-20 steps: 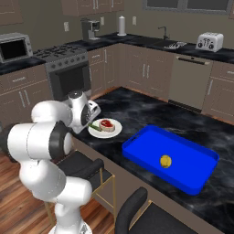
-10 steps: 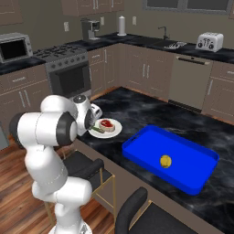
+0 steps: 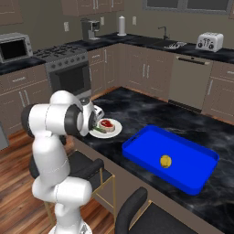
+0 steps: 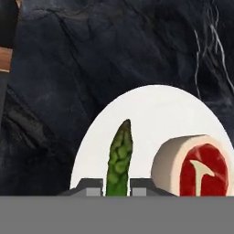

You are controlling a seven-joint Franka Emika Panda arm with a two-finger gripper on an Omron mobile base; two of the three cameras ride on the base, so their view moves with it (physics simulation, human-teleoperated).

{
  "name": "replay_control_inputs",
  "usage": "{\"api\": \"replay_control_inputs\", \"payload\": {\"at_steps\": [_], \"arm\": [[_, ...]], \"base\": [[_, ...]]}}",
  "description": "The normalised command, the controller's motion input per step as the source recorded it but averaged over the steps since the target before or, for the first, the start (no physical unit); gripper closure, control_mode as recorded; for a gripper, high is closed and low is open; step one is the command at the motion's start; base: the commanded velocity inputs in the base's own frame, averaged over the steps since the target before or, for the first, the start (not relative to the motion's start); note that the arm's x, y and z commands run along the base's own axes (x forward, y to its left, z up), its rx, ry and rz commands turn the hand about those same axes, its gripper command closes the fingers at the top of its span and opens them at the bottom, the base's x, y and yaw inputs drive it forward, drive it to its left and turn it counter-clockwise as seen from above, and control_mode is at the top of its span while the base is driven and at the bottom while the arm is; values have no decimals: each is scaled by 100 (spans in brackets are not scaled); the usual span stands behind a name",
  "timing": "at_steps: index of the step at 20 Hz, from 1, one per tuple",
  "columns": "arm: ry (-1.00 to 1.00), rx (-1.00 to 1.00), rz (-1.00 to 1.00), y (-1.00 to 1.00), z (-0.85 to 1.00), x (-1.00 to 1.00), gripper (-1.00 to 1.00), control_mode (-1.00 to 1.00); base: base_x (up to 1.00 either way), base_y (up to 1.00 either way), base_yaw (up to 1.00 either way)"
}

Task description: Create a steak meal by picking up the steak and asparagus from the tray and placing them on the plate. Leave the lemon on the tray.

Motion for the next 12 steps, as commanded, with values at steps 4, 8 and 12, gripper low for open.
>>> {"api": "replay_control_inputs", "payload": {"at_steps": [4,8,12], "arm": [[0,0,2,0,-21,40,100,-100],[0,0,1,0,-20,38,100,-100],[0,0,1,0,-22,33,100,-100]], "base": [[0,0,0],[0,0,0],[0,0,0]]}}
